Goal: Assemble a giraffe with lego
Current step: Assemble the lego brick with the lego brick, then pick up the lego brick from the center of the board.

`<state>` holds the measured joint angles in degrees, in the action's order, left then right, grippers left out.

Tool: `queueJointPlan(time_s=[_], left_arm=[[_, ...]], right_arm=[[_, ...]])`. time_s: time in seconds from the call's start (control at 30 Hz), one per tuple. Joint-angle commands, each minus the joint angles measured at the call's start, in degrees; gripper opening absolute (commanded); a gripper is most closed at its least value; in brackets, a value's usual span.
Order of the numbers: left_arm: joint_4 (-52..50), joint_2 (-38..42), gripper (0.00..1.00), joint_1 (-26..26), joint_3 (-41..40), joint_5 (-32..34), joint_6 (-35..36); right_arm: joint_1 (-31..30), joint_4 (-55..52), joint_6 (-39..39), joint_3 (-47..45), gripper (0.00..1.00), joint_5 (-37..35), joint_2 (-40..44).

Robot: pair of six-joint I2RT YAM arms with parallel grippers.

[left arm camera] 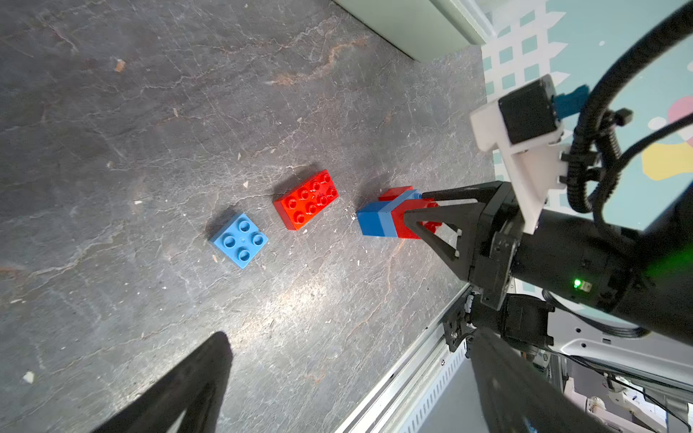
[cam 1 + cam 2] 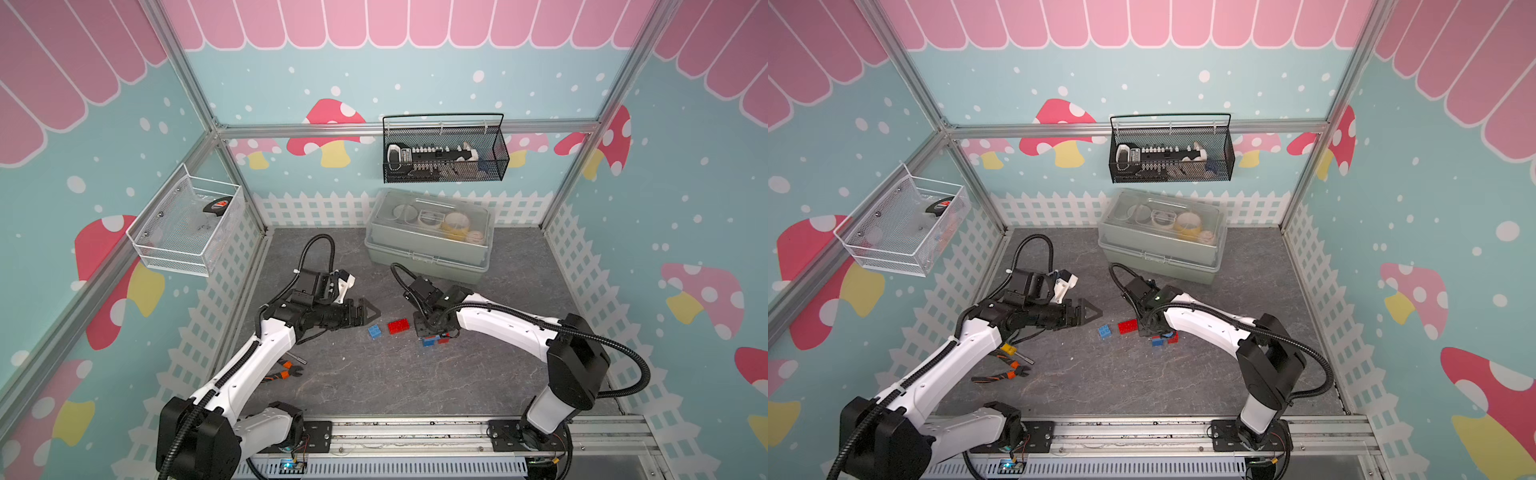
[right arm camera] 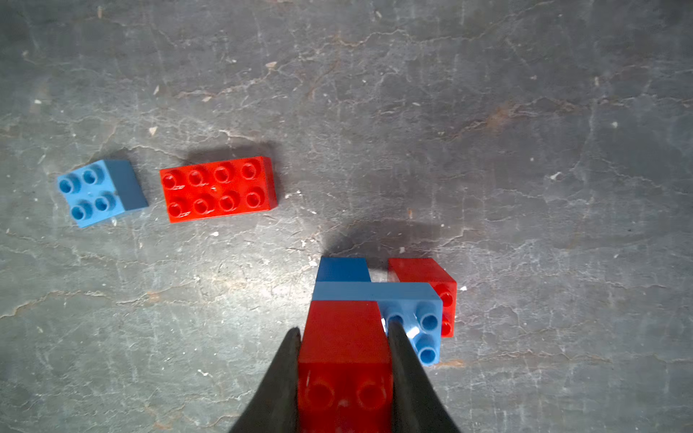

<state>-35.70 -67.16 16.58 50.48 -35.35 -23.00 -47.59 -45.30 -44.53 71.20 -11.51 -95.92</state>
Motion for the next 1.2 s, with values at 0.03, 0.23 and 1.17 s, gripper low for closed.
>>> queueJointPlan(time_s=[0.03,0.23,1.17], left_arm=[[0.56,0.36,0.99,-0.14,-0.38,0.9,-0.2],[0.54,0.53,0.99,-0.14,-0.47,1.12,-0.13],[0.37,0.52,0.99,-0.52,-0.29,1.82,-0.12]], right_arm=[[1.32,-7.01,1.12,-3.27,0.22,-1.13,-1.95],[1.39,-5.79,1.63,-2.95,0.32,-1.63,-0.36],[1.33,-1.37,11.22,9.85,0.78,2.29,-1.44]])
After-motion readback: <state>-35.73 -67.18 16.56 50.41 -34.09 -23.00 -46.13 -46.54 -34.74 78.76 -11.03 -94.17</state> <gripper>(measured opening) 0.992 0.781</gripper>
